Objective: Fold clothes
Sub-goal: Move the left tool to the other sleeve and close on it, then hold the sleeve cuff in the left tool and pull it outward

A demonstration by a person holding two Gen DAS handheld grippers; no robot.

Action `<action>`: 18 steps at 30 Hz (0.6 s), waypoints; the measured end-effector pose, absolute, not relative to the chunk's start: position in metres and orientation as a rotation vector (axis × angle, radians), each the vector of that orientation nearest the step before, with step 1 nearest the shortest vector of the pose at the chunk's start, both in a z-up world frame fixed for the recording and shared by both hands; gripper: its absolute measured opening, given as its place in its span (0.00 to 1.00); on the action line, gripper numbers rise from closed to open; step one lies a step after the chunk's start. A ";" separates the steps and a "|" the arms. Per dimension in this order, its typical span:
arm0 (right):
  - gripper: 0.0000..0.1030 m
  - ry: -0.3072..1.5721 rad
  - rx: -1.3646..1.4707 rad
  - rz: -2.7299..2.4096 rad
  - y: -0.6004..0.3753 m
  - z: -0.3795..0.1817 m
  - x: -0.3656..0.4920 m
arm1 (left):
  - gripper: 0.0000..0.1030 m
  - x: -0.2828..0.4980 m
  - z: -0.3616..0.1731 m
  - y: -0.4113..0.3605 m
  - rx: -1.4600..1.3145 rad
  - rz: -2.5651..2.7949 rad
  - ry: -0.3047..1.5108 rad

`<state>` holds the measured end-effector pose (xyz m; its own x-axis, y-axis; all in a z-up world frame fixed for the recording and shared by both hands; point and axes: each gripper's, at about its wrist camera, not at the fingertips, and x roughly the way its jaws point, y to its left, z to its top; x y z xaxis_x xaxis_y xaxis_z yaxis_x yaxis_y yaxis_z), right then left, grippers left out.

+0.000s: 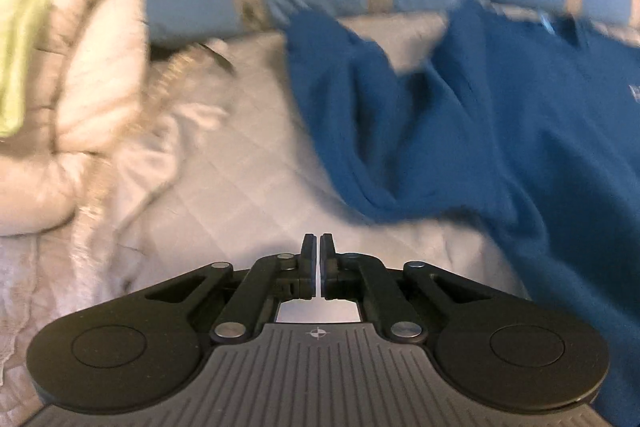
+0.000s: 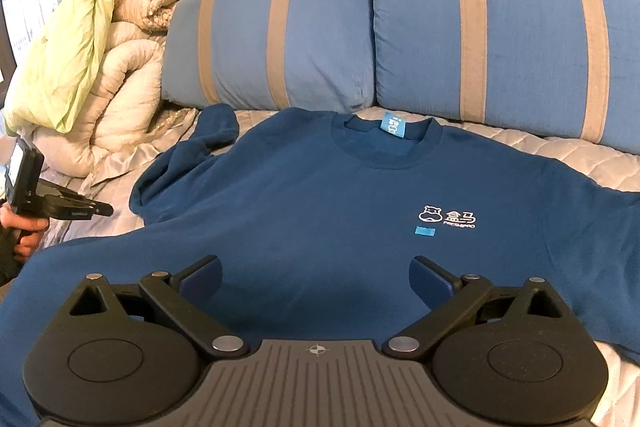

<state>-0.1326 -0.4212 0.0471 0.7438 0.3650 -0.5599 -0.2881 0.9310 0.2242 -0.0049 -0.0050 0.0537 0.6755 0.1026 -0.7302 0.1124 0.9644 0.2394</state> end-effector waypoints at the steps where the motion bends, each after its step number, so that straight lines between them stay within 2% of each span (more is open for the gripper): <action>1: 0.97 0.639 0.130 0.361 -0.422 0.047 -0.132 | 0.09 0.001 0.059 -0.003 0.253 -0.016 0.809; 3: 0.97 0.642 0.137 0.365 -0.423 0.046 -0.132 | 0.29 0.012 0.068 0.000 0.207 -0.038 0.764; 4: 0.97 0.643 0.140 0.367 -0.423 0.046 -0.131 | 0.43 0.018 0.073 0.002 0.185 -0.049 0.741; 5: 0.97 0.644 0.142 0.368 -0.423 0.046 -0.131 | 0.49 0.023 0.078 0.004 0.162 -0.059 0.719; 9: 0.97 0.640 0.148 0.370 -0.424 0.046 -0.132 | 0.51 0.054 0.083 0.000 0.112 -0.096 0.683; 12: 0.97 0.641 0.160 0.372 -0.425 0.045 -0.132 | 0.49 0.073 0.068 -0.007 0.139 -0.095 0.730; 13: 0.97 0.641 0.163 0.373 -0.426 0.045 -0.131 | 0.42 0.079 0.063 -0.009 0.149 -0.093 0.748; 14: 0.97 0.641 0.165 0.374 -0.426 0.045 -0.132 | 0.28 0.085 0.058 -0.011 0.159 -0.091 0.766; 16: 0.97 0.641 0.170 0.376 -0.427 0.045 -0.131 | 0.14 0.096 0.048 -0.015 0.178 -0.087 0.803; 17: 0.97 0.642 0.172 0.376 -0.427 0.044 -0.131 | 0.08 0.102 0.043 -0.017 0.188 -0.085 0.821; 18: 0.97 0.644 0.173 0.375 -0.427 0.044 -0.130 | 0.08 0.106 0.041 -0.018 0.193 -0.082 0.832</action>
